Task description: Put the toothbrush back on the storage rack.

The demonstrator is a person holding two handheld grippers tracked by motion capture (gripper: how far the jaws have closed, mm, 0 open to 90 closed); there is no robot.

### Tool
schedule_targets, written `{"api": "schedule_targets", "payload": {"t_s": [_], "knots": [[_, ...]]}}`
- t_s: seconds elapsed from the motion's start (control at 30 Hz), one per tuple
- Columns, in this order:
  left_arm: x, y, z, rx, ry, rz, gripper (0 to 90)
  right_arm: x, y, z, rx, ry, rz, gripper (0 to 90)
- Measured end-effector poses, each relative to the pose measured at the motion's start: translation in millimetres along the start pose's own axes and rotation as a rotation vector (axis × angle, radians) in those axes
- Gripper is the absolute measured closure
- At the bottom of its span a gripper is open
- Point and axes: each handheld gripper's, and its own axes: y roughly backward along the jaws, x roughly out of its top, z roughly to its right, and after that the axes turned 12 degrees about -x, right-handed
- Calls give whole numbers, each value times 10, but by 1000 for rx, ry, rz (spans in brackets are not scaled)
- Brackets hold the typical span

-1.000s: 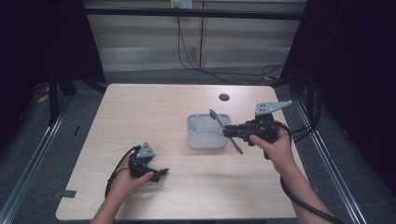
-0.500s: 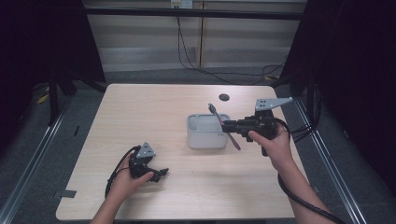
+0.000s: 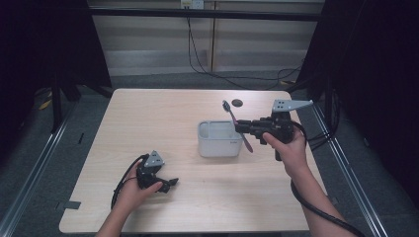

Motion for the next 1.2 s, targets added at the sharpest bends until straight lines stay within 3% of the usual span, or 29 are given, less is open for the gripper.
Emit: {"api": "schedule_targets", "payload": {"t_s": [1.2], "knots": [[0, 0, 0, 0, 0, 0, 103, 161, -113, 62, -70, -4, 89, 801]]}}
